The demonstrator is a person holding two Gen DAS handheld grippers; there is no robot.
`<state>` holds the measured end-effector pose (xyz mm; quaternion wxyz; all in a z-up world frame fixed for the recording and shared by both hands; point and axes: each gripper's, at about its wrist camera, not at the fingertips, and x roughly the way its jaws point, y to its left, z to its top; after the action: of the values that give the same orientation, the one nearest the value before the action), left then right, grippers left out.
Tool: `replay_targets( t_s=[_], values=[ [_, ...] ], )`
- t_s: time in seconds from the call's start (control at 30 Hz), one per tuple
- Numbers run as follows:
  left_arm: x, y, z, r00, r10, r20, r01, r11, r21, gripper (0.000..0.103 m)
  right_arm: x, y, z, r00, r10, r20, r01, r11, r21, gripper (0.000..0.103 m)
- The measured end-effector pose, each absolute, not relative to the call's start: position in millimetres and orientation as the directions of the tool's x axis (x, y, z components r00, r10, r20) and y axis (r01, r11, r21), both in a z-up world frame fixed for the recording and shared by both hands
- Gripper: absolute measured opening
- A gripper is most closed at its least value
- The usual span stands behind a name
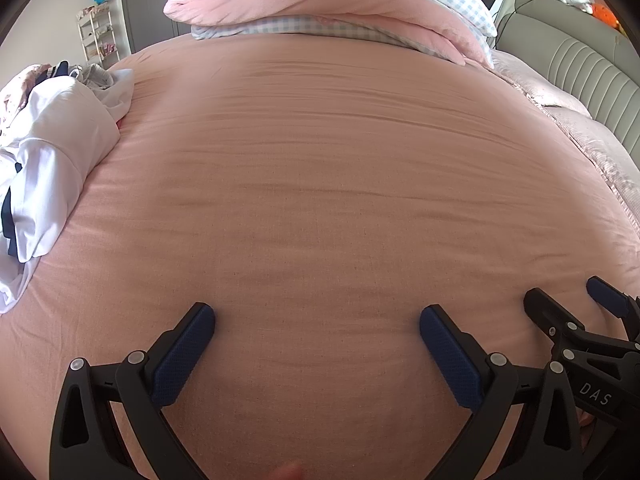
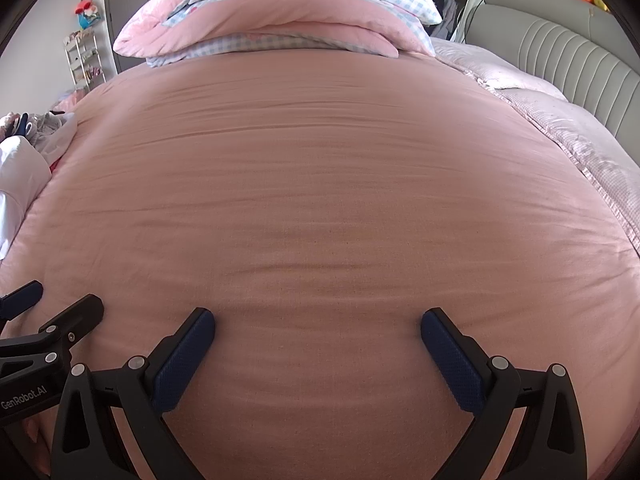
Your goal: Fold clothes
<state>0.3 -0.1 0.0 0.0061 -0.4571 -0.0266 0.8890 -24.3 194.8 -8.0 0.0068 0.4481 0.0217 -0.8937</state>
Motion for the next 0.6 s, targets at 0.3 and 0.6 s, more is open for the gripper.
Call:
replay_targets(
  t_s=[0.3, 0.6],
  values=[
    [-0.8, -1.3, 6.0, -0.567, 0.031, -0.823, 0.007, -0.999, -0.043, 0.103, -25.0, 191.9, -8.1, -0.578, 0.02, -0.816, 0.034, -0.998, -0.049, 0.103],
    [38.4, 3.0, 92.1, -0.636, 0.018, -0.771, 0.016, -0.999, -0.036, 0.103, 7.5, 172.8, 69.3, -0.613, 0.026, -0.79, 0.032, -0.998, -0.057, 0.103]
  ],
)
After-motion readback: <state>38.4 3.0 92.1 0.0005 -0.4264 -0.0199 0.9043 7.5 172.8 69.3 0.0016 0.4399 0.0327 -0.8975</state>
